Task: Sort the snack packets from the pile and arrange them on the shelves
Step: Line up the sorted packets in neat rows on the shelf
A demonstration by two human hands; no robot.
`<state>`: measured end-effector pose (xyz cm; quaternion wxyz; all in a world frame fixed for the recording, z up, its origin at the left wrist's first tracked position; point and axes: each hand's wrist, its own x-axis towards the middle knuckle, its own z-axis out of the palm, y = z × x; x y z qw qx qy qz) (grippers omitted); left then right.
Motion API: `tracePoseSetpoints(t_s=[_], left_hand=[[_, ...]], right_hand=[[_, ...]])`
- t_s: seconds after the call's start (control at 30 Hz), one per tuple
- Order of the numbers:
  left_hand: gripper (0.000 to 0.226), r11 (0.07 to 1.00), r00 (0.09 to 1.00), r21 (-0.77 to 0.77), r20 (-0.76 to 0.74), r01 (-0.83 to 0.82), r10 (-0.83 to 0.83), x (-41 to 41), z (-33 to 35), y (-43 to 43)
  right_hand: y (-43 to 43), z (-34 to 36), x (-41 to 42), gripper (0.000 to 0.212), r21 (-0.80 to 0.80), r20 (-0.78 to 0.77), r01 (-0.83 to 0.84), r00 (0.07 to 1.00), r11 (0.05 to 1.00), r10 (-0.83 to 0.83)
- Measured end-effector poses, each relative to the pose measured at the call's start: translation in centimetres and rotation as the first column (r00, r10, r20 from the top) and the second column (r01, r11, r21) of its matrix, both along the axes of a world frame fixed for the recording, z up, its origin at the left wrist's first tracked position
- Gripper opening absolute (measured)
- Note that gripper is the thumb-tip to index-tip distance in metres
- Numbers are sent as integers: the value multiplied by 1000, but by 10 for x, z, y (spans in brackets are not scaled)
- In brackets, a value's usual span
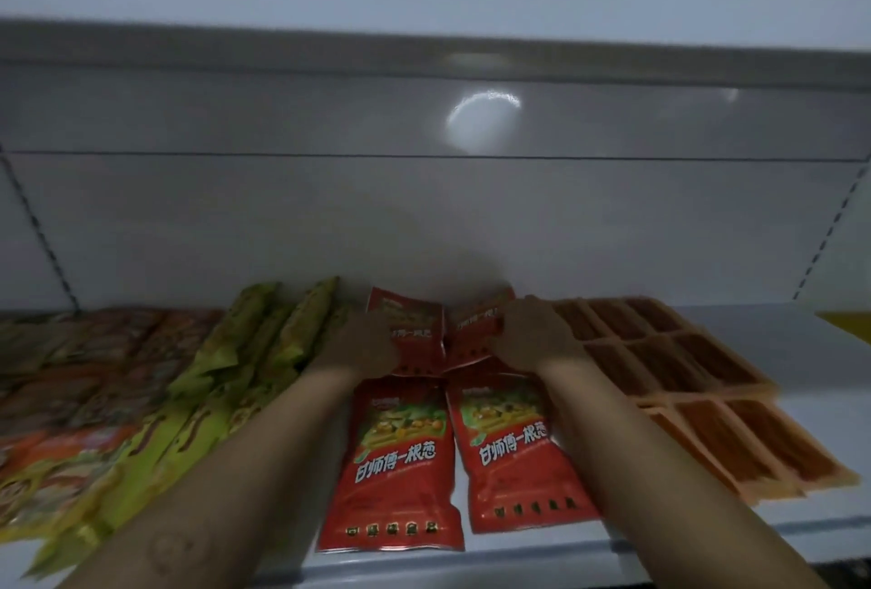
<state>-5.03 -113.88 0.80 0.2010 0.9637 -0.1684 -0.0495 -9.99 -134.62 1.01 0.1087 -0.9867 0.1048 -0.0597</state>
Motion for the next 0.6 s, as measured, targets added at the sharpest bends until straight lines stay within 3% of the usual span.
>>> tracePoseSetpoints(t_s=[0.07, 0.13, 0.33, 0.6], left_hand=[[38, 988, 996, 151, 87, -12, -1, -2, -2, -7], [52, 969, 986, 248, 160, 4, -45, -4, -3, -12], [47, 962, 993, 271, 99, 36, -65, -7, -9, -16], [49, 976, 989, 217, 141, 1, -32, -12, -19, -18]], right_hand=[[-3, 0, 2, 55, -212, -41, -11, 999, 977, 2], [-5, 3, 3, 56, -270, -49, -68, 997, 960, 57], [-11, -3, 8, 44, -58, -82, -317, 947, 947, 312], [-9, -10, 20, 39, -20, -68, -403, 914, 915, 401]])
